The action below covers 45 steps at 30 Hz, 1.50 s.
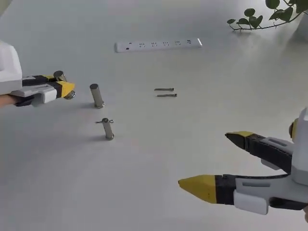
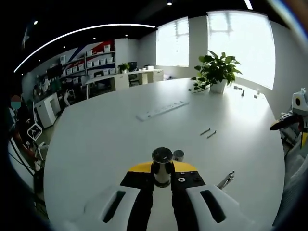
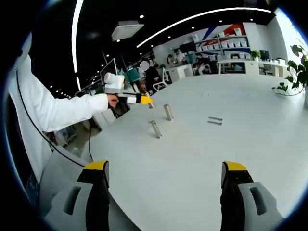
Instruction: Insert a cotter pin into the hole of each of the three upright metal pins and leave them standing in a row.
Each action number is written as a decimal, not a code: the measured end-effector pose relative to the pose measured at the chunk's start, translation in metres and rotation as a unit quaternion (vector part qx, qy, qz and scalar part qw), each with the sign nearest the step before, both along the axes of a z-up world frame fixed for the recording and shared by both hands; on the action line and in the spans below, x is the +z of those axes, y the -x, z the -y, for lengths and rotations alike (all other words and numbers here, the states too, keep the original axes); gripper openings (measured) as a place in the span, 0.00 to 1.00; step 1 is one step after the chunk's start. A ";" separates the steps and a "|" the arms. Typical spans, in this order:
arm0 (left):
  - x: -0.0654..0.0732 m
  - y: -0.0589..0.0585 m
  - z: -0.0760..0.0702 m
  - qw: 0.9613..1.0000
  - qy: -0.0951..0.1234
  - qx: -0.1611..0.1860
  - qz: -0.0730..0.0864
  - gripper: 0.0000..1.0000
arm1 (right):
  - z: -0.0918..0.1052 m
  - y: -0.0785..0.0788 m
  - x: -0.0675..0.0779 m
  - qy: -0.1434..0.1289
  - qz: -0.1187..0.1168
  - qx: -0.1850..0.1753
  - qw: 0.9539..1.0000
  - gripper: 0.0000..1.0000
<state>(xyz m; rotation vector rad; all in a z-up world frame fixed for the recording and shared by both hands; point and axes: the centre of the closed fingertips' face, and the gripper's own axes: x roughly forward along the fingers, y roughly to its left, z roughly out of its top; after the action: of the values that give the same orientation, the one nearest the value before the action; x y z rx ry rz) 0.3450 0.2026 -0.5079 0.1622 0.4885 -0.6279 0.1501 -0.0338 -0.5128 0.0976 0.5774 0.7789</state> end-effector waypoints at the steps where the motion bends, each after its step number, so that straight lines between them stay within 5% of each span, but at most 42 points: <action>1: 0.006 0.006 0.002 1.000 -0.002 -0.004 0.004 0.11 | 0.001 -0.001 0.001 -0.002 0.003 0.001 1.000 0.95; 8: 0.034 0.039 0.027 1.000 0.011 -0.013 0.013 0.11 | 0.000 0.000 0.012 -0.006 0.019 0.020 1.000 0.95; 17: 0.039 0.078 0.088 0.998 0.028 -0.057 0.016 0.11 | 0.000 0.003 0.015 -0.006 0.026 0.031 0.999 0.94; 28: 0.009 0.109 0.137 0.997 0.041 -0.070 -0.014 0.11 | -0.001 0.010 0.014 -0.030 0.031 0.024 0.999 0.94; 33: -0.011 0.123 0.152 0.996 0.027 -0.078 -0.023 0.11 | 0.000 0.011 0.013 -0.031 0.030 0.027 0.999 0.93; 45: -0.042 0.141 0.164 0.995 0.024 -0.080 -0.049 0.11 | -0.001 0.013 0.010 -0.034 0.026 0.034 0.998 0.93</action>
<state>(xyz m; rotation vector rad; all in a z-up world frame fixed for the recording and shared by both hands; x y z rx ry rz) 0.2039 0.0386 -0.5502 0.1256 0.5573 -0.8056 0.1375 -0.0323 -0.5029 0.1209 0.5058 0.8651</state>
